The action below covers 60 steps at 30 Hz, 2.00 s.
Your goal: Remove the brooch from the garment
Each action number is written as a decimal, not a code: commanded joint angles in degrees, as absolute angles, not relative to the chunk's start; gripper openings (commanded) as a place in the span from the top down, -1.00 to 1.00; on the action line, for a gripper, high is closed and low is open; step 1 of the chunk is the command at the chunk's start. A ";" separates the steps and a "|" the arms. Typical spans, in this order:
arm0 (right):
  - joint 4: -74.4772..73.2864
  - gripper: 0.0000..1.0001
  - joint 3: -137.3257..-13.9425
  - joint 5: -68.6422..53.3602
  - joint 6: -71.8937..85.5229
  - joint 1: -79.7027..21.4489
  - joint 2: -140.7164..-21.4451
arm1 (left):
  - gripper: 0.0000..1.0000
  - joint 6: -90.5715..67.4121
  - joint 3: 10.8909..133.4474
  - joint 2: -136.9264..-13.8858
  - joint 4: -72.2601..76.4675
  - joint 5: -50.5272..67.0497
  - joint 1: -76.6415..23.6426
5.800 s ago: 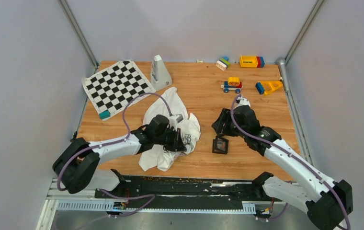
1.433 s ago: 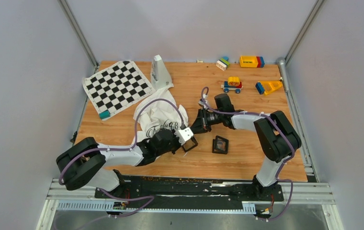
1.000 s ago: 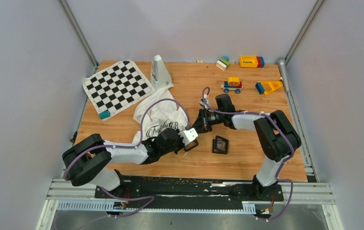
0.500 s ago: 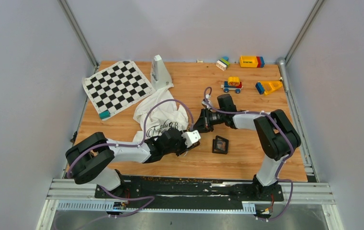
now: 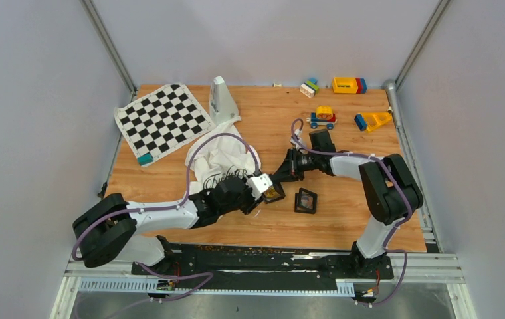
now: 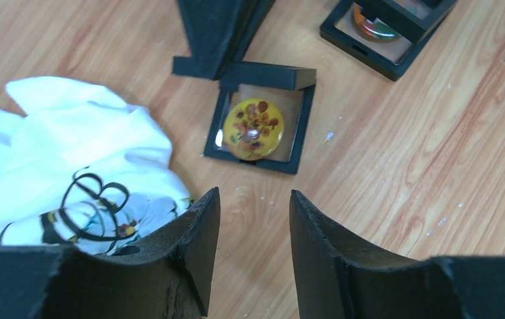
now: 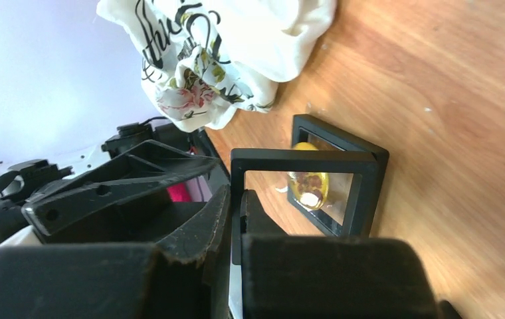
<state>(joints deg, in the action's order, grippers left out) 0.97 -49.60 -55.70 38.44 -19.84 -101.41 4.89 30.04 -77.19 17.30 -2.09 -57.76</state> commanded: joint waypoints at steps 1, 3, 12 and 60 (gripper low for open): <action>-6.21 1.00 -51.78 -48.12 32.85 -18.10 -97.69 | -0.01 -0.20 30.71 -72.90 14.60 -6.53 -56.88; -7.94 1.00 -52.21 -46.09 31.78 -17.31 -96.75 | -0.01 -2.74 31.22 -72.31 13.12 -5.68 -55.50; -18.46 1.00 -57.78 -34.93 27.60 -16.59 -95.44 | 0.03 -6.74 32.51 -71.29 8.78 -2.03 -50.57; 6.70 -0.38 -29.17 11.03 16.21 -15.47 -50.91 | -0.07 -14.20 34.03 -44.06 -10.85 -13.24 -23.56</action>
